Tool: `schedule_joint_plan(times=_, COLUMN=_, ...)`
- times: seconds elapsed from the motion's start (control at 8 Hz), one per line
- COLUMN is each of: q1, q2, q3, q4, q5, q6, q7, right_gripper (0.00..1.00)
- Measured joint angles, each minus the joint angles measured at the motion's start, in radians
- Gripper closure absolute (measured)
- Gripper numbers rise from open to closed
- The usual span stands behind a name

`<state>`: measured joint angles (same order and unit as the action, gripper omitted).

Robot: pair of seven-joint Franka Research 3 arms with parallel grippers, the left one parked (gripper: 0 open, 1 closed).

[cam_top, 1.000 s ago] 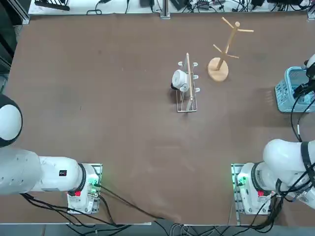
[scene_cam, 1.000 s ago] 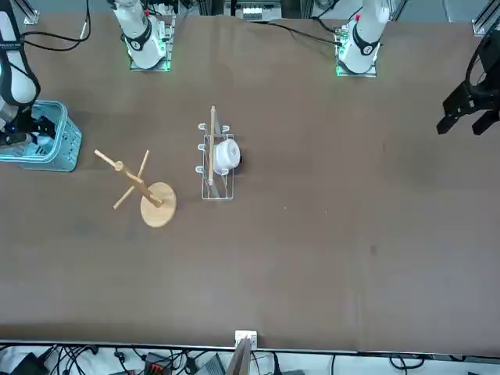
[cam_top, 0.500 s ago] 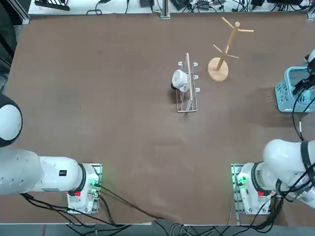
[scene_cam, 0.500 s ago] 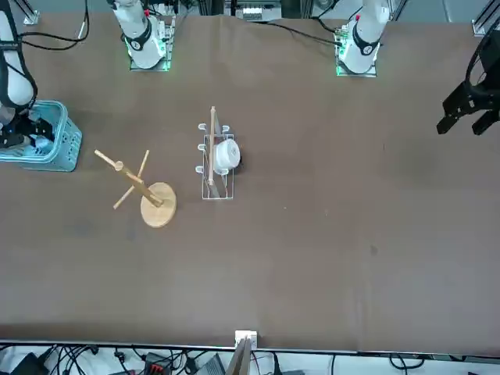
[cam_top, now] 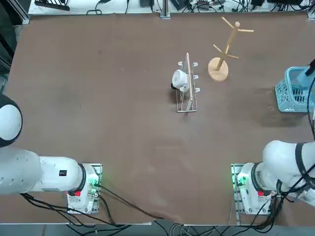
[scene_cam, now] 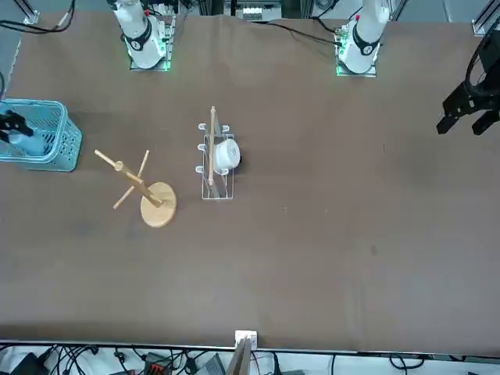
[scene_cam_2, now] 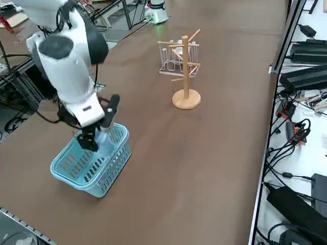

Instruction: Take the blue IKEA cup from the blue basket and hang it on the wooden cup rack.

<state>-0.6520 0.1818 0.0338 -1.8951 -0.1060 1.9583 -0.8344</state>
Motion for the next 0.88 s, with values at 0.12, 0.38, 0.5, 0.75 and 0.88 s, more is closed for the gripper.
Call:
schedule_joint_plan(times=0.12, q1=0.002, q2=-0.011, q3=0.014, q4=0.064, q5=0.014, q6=-0.084, q7=-0.007, right_gripper=0.16)
schedule_joint_plan(times=0.38, q1=0.004, q2=-0.028, q3=0.073, q4=0.225, q5=0.127, q6=-0.306, q7=-0.016, right_gripper=0.16)
schedule_joint_plan(times=0.5, q1=0.006, q2=-0.034, q3=0.102, q4=0.304, q5=0.22, q6=-0.408, q7=-0.016, right_gripper=0.16)
schedule_joint_plan(times=0.75, q1=0.01, q2=-0.036, q3=0.138, q4=0.383, q5=0.449, q6=-0.504, q7=-0.016, right_gripper=0.16)
schedule_joint_plan(times=0.88, q1=0.012, q2=-0.033, q3=0.143, q4=0.388, q5=0.568, q6=-0.525, q7=-0.016, right_gripper=0.16)
